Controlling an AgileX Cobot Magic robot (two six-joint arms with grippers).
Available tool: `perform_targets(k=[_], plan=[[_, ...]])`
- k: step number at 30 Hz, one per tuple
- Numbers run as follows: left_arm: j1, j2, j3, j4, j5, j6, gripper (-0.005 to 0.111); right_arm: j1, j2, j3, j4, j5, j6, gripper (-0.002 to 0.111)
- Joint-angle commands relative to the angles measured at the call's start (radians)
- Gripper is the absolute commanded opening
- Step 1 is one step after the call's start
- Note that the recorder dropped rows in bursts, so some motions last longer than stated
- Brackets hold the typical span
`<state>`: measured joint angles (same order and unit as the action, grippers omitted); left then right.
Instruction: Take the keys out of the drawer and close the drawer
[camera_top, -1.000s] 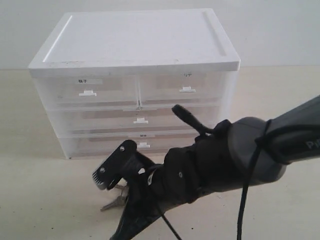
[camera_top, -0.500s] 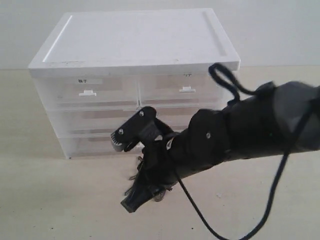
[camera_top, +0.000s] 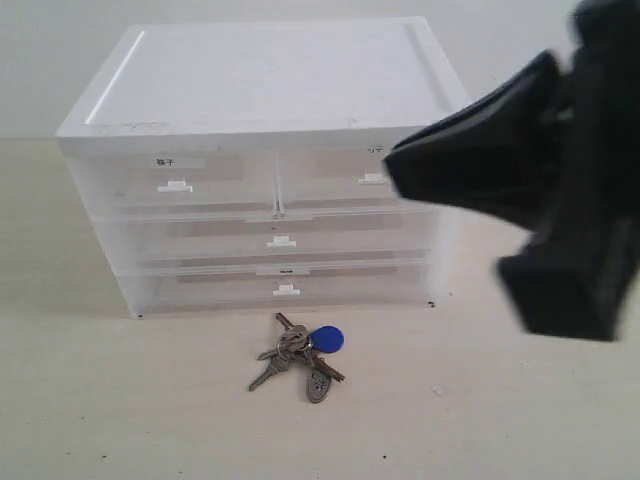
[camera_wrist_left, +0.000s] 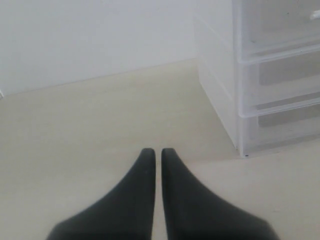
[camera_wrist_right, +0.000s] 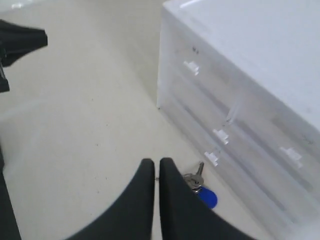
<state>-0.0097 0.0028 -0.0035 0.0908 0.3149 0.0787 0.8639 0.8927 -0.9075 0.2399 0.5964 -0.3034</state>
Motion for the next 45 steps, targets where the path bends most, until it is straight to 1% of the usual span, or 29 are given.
perform_targets(k=[1, 6, 10, 14, 18, 21, 22, 24, 26, 31, 32, 34, 35, 36, 37, 39, 41, 43, 45], plan=[[0.005, -0.003, 0.003, 0.000, 0.000, -0.007, 0.004, -0.005, -0.194, 0.000, -0.081, 0.076, 0.100, 0.000], [0.005, -0.003, 0.003, 0.000, 0.000, -0.007, 0.004, -0.005, -0.414, 0.000, -0.081, 0.132, 0.132, 0.000], [0.005, -0.003, 0.003, 0.000, 0.000, -0.007, 0.004, -0.005, -0.588, 0.000, -0.088, 0.140, 0.172, 0.000], [0.005, -0.003, 0.003, 0.000, 0.000, -0.007, 0.004, -0.005, -0.744, 0.000, -0.188, 0.170, 0.303, 0.000], [0.005, -0.003, 0.003, 0.000, 0.000, -0.007, 0.004, -0.009, -0.893, 0.000, -0.354, 0.240, 0.472, 0.000], [0.005, -0.003, 0.003, 0.000, 0.000, -0.007, 0.004, -0.041, -0.893, -0.014, -0.399, 0.296, 0.537, 0.000], [0.005, -0.003, 0.003, 0.000, 0.000, -0.007, 0.004, -0.063, -0.893, -0.011, -0.399, 0.311, 0.513, 0.000], [0.005, -0.003, 0.003, 0.000, 0.000, -0.007, 0.004, -0.115, -0.893, 0.012, -0.370, 0.283, 0.474, 0.000], [0.005, -0.003, 0.003, 0.000, 0.000, -0.007, 0.004, -0.202, -0.893, 0.052, -0.313, 0.213, 0.455, 0.000], [0.005, -0.003, 0.003, 0.004, 0.000, -0.007, 0.004, -0.454, -0.893, 0.105, -0.072, 0.099, 0.263, 0.000], [0.005, -0.003, 0.003, 0.004, 0.000, -0.007, 0.004, -0.486, -0.893, 0.110, -0.038, 0.089, 0.225, 0.000], [0.005, -0.003, 0.003, 0.004, 0.000, -0.007, 0.004, -0.602, -0.893, 0.122, 0.061, 0.071, 0.141, 0.000], [0.005, -0.003, 0.003, 0.004, 0.000, -0.007, 0.004, -0.701, -0.893, 0.133, 0.146, 0.061, 0.061, 0.000], [0.005, -0.003, 0.003, 0.004, 0.000, -0.007, 0.004, -0.738, -0.893, 0.138, 0.176, 0.061, 0.018, 0.000], [0.005, -0.003, 0.003, 0.004, 0.000, -0.007, 0.004, -0.818, -0.893, 0.140, 0.246, 0.080, -0.065, 0.000], [0.005, -0.003, 0.003, 0.004, 0.000, -0.007, 0.004, -0.857, -0.893, 0.156, 0.314, 0.082, -0.135, 0.000], [0.005, -0.003, 0.003, 0.004, 0.000, -0.007, 0.004, -0.855, -0.893, 0.183, 0.360, 0.050, -0.150, 0.000], [0.005, -0.003, 0.003, 0.004, 0.000, -0.007, 0.004, -0.855, -0.893, 0.220, 0.360, 0.015, -0.165, 0.000], [0.005, -0.003, 0.003, 0.004, 0.000, -0.007, 0.004, -0.855, -0.893, 0.294, 0.353, -0.061, -0.183, 0.000]])
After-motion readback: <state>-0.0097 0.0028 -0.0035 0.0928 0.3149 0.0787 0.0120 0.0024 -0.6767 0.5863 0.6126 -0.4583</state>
